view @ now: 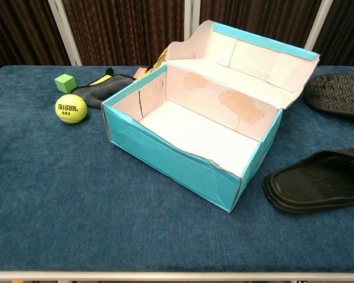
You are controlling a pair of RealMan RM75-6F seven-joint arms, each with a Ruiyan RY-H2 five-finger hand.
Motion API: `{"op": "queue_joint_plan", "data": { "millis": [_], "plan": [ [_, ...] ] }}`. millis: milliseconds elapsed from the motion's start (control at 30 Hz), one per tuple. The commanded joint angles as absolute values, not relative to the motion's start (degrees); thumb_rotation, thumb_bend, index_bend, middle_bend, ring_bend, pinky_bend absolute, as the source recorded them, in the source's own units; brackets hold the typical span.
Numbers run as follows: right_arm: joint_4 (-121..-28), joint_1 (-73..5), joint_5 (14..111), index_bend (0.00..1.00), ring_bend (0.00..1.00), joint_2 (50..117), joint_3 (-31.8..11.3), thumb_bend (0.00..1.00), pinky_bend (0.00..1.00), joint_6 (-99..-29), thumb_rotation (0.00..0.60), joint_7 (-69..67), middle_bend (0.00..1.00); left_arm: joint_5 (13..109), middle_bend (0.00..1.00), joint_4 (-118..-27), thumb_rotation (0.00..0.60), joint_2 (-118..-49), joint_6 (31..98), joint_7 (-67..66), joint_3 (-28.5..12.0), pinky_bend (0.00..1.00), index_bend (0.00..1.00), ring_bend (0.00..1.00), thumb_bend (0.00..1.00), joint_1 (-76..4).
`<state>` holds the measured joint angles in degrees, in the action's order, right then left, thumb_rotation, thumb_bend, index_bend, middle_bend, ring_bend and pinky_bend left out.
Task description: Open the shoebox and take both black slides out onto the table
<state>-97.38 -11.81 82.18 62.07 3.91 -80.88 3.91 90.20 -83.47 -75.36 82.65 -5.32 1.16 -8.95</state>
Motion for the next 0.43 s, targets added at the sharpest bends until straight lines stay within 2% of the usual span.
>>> {"op": "queue_joint_plan", "data": {
  "millis": [33, 233, 433],
  "plan": [
    [-94.33, -10.66, 84.10, 0.00, 0.00, 63.95, 4.92, 0.05, 0.00, -80.59, 0.600, 2.18, 0.00, 90.23, 0.17, -83.53, 0.600, -75.29, 82.68, -5.49, 1.17, 0.34, 0.14, 0.11, 0.00, -8.91],
    [-89.48, -7.66, 86.53, 0.00, 0.00, 70.64, 4.00, 0.05, 0.00, -85.90, 0.600, 7.83, 0.00, 89.73, 0.17, -83.09, 0.600, -75.51, 83.27, -6.33, 0.78, 0.34, 0.14, 0.11, 0.00, -8.52],
    [-88.61, -7.16, 88.50, 0.00, 0.00, 72.33, 2.98, 0.05, 0.00, -87.30, 0.600, 8.92, 0.00, 89.04, 0.17, -82.42, 0.600, -76.09, 84.42, -6.84, 0.13, 0.34, 0.14, 0.11, 0.00, -7.88]
  ]
}}
